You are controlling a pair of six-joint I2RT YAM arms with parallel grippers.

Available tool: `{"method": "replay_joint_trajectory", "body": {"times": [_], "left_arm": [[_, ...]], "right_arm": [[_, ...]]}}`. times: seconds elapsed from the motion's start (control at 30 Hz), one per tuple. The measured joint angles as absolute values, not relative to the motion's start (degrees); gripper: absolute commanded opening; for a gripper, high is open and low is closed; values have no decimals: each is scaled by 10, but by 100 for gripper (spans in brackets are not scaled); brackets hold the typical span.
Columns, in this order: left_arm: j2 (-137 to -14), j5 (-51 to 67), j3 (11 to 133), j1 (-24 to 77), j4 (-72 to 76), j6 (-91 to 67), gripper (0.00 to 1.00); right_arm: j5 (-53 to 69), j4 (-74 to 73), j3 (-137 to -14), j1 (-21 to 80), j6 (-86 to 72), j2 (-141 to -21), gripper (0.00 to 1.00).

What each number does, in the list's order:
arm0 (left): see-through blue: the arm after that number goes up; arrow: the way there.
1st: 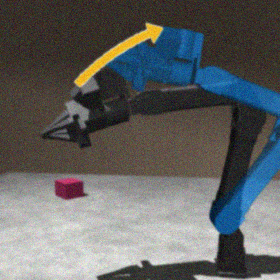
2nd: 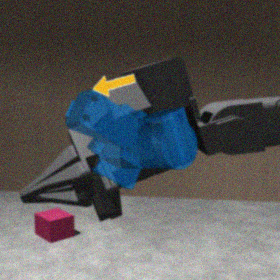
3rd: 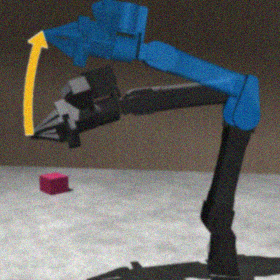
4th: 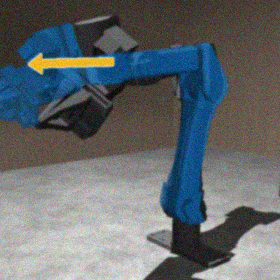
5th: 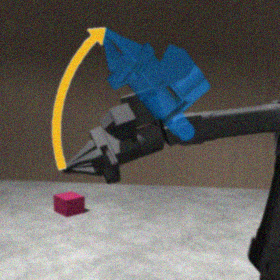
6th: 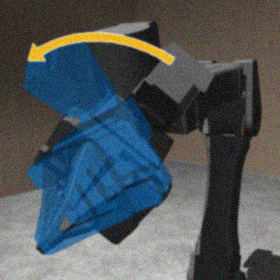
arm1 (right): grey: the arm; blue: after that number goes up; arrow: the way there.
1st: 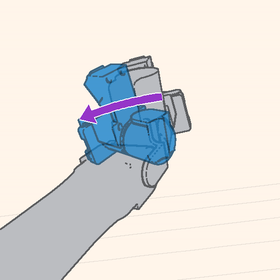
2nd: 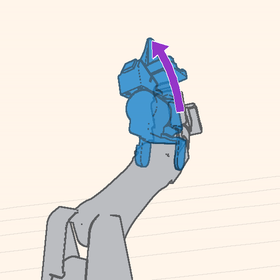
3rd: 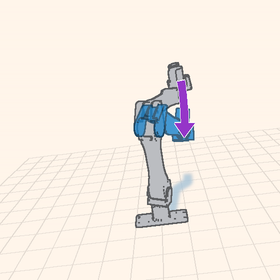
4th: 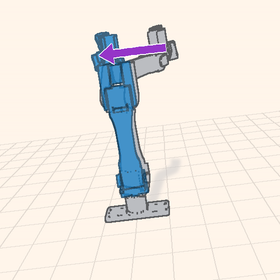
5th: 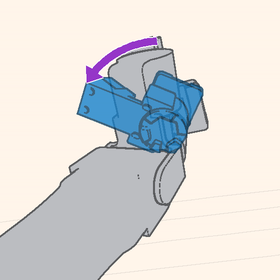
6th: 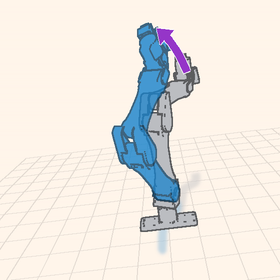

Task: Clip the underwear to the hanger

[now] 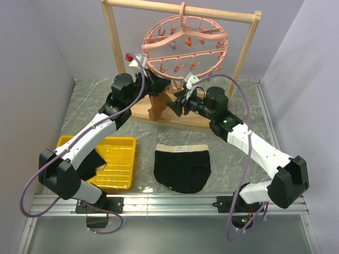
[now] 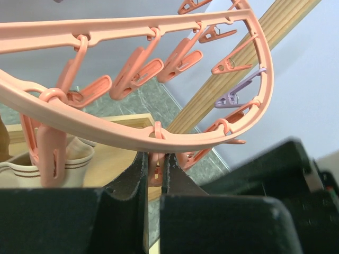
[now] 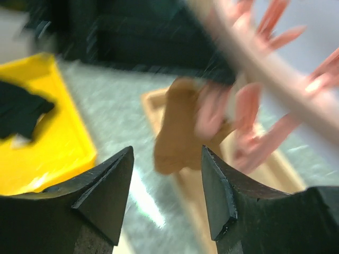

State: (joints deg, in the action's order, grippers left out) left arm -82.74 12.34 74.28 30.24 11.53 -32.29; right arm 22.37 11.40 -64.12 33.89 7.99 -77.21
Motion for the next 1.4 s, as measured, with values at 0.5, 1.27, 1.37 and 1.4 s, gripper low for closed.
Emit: {"method": "replay_joint_trajectory", "body": {"times": [0.5, 1.27, 1.37, 1.4], "left_arm": [[-828, 126, 743, 302, 115, -324, 0], [-833, 132, 743, 302, 116, -327, 0], [-833, 133, 743, 302, 116, -327, 0], [-833, 133, 743, 302, 116, -327, 0]], "right_arm": [[335, -143, -614, 362, 126, -907, 50], [182, -178, -671, 438, 141, -1074, 69], [166, -168, -667, 438, 130, -1074, 70], [164, -166, -666, 438, 128, -1074, 70]]}}
